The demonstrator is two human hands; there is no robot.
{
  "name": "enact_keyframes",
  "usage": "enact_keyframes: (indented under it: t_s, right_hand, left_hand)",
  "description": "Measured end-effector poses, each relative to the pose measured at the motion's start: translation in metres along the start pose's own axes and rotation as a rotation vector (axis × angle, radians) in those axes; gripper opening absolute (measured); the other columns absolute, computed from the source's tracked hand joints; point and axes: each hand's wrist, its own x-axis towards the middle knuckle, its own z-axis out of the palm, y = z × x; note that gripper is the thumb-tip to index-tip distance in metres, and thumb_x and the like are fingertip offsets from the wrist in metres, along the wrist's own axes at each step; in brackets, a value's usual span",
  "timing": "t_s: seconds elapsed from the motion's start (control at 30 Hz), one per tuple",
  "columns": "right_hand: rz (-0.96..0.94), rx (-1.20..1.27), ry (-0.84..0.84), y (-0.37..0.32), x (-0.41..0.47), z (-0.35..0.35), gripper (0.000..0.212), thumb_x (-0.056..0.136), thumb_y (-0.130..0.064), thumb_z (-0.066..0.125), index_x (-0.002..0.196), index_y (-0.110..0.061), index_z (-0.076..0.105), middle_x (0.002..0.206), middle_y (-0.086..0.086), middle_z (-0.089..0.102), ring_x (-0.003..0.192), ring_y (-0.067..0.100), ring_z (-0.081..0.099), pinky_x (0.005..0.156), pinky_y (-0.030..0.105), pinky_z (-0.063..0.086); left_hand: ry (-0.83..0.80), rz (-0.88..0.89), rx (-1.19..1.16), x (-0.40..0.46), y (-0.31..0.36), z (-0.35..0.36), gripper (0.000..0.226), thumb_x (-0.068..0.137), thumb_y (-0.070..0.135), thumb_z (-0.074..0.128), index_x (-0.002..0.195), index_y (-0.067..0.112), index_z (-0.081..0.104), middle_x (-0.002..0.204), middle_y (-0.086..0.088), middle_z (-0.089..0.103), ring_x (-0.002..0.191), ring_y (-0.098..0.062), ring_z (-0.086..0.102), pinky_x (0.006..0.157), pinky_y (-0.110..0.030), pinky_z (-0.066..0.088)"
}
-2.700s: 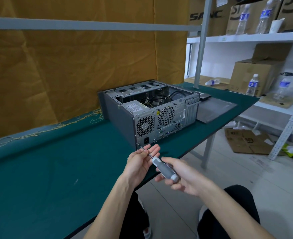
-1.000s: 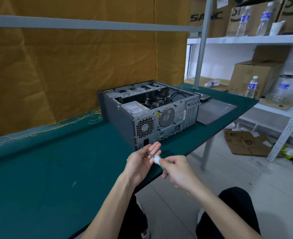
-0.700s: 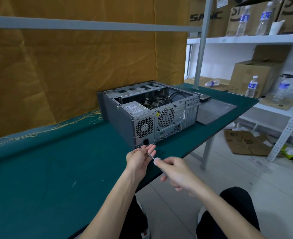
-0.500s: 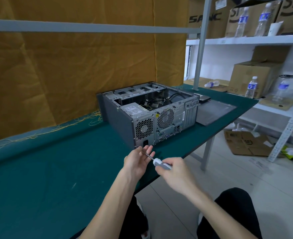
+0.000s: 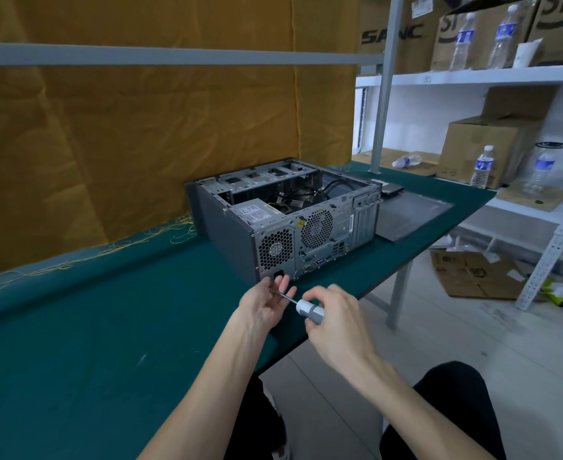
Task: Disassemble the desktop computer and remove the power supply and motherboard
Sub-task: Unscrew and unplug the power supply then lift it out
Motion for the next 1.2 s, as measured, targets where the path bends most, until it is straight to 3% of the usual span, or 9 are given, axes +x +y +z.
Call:
enact_keyframes:
  t_s: [0.1, 0.2, 0.37, 0.47, 0.57, 0.77, 0.9, 1.1, 1.2]
  right_hand:
    - [0.082, 0.127, -0.101, -0.002, 0.002, -0.001, 0.016, 0.087, -0.033, 0.072, 0.094, -0.021, 0.066, 0.09, -0.006, 0.057, 0.078, 0.016, 0.058, 0.067, 0.035, 0.05]
    - [0.22, 0.198, -0.251, 0.003, 0.009, -0.007, 0.045, 0.096, -0.045, 0.058, 0.071, -0.007, 0.059, 0.07, 0.006, 0.066, 0.062, 0.019, 0.053, 0.061, 0.039, 0.048]
    - [0.029, -0.036, -0.054, -0.005, 0.004, -0.005, 0.01, 0.09, -0.027, 0.07, 0.093, -0.024, 0.061, 0.088, -0.003, 0.06, 0.078, 0.021, 0.061, 0.065, 0.036, 0.05]
    - [-0.091, -0.182, 0.014, -0.008, -0.005, 0.0, 0.022, 0.091, -0.021, 0.069, 0.105, -0.025, 0.053, 0.102, -0.003, 0.05, 0.087, 0.027, 0.064, 0.074, 0.04, 0.052]
    - [-0.117, -0.268, 0.009, -0.005, -0.01, 0.003, 0.022, 0.096, -0.033, 0.063, 0.11, -0.024, 0.049, 0.106, -0.003, 0.043, 0.085, 0.024, 0.066, 0.067, 0.033, 0.046]
    - [0.046, -0.104, -0.127, -0.003, -0.002, 0.006, 0.035, 0.1, -0.032, 0.052, 0.069, -0.019, 0.042, 0.078, 0.003, 0.054, 0.062, 0.022, 0.049, 0.056, 0.033, 0.039]
    - [-0.022, -0.141, -0.059, -0.003, -0.005, 0.004, 0.017, 0.097, -0.033, 0.062, 0.1, -0.024, 0.048, 0.097, -0.002, 0.057, 0.085, 0.022, 0.061, 0.068, 0.032, 0.043]
    - [-0.082, 0.073, -0.069, 0.015, -0.012, 0.003, 0.021, 0.091, -0.027, 0.07, 0.1, -0.026, 0.051, 0.095, -0.008, 0.053, 0.081, 0.017, 0.056, 0.072, 0.038, 0.051]
    - [-0.113, 0.135, -0.065, 0.021, -0.012, 0.005, 0.021, 0.088, -0.03, 0.073, 0.098, -0.031, 0.055, 0.086, -0.013, 0.052, 0.075, 0.009, 0.053, 0.065, 0.03, 0.047]
  left_hand:
    - [0.001, 0.016, 0.0, 0.001, -0.004, 0.0, 0.026, 0.11, 0.009, 0.035, 0.125, -0.006, 0.05, 0.134, -0.017, 0.06, 0.127, -0.029, 0.06, 0.099, -0.048, 0.048]
    - [0.001, 0.006, 0.012, 0.002, -0.004, -0.003, 0.02, 0.11, 0.008, 0.034, 0.109, -0.004, 0.05, 0.122, -0.017, 0.062, 0.126, -0.03, 0.061, 0.096, -0.05, 0.049]
    - [-0.041, -0.019, -0.018, 0.005, -0.001, -0.007, 0.025, 0.111, 0.01, 0.03, 0.101, -0.002, 0.049, 0.129, -0.019, 0.063, 0.124, -0.033, 0.062, 0.092, -0.049, 0.051]
    - [-0.044, 0.003, -0.022, 0.006, -0.002, -0.009, 0.022, 0.111, 0.01, 0.031, 0.123, -0.002, 0.045, 0.126, -0.021, 0.064, 0.115, -0.033, 0.065, 0.09, -0.049, 0.051]
    - [-0.021, 0.039, 0.015, 0.004, -0.004, -0.007, 0.028, 0.111, 0.012, 0.035, 0.136, 0.003, 0.042, 0.114, -0.02, 0.065, 0.11, -0.032, 0.065, 0.087, -0.046, 0.052]
    - [0.032, 0.088, 0.086, 0.003, -0.011, -0.005, 0.028, 0.111, 0.012, 0.036, 0.133, -0.001, 0.046, 0.129, -0.024, 0.063, 0.111, -0.033, 0.066, 0.084, -0.044, 0.052]
    - [0.008, 0.076, 0.085, -0.003, -0.008, -0.007, 0.02, 0.111, 0.013, 0.034, 0.117, 0.0, 0.049, 0.124, -0.024, 0.065, 0.105, -0.034, 0.068, 0.081, -0.043, 0.053]
    - [-0.034, 0.172, 0.261, -0.013, 0.011, -0.036, 0.013, 0.099, 0.005, 0.052, 0.101, -0.004, 0.061, 0.099, -0.023, 0.076, 0.087, -0.029, 0.077, 0.067, -0.036, 0.062]
    - [-0.076, 0.224, 0.345, -0.018, 0.027, -0.055, 0.01, 0.097, 0.002, 0.058, 0.105, -0.004, 0.061, 0.098, -0.023, 0.076, 0.091, -0.029, 0.077, 0.067, -0.034, 0.063]
